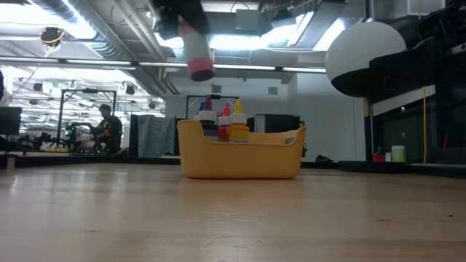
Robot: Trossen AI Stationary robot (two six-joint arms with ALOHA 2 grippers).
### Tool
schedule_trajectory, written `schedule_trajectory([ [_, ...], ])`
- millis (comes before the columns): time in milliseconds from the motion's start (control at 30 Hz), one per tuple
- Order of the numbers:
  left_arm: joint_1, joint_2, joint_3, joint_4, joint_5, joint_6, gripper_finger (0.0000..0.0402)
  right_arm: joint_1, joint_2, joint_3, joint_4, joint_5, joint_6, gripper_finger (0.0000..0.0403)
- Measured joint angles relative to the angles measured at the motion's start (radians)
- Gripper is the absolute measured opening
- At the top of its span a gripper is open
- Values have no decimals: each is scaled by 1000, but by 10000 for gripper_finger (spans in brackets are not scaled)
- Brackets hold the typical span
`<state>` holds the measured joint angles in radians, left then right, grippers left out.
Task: Pick & Place food coloring
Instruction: Put the pink food coloring bottle into the yellow bin
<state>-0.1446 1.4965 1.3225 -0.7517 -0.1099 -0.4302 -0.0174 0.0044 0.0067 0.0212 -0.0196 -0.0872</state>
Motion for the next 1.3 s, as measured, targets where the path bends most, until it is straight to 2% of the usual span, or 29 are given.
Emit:
schedule_trajectory([
  [233, 57, 42, 10, 87, 80, 79, 138, 0, 0, 0, 0, 0, 0, 44],
  [533, 76, 212, 181, 9, 86, 223, 138, 0, 2, 0, 4, 3, 0, 44],
  [767, 75, 285, 188, -25, 84, 250, 138, 0, 2, 0, 1, 2, 0, 44],
  [1300, 76, 352, 189, -37, 60, 314, 137, 0, 2, 0, 0, 0, 0, 44],
])
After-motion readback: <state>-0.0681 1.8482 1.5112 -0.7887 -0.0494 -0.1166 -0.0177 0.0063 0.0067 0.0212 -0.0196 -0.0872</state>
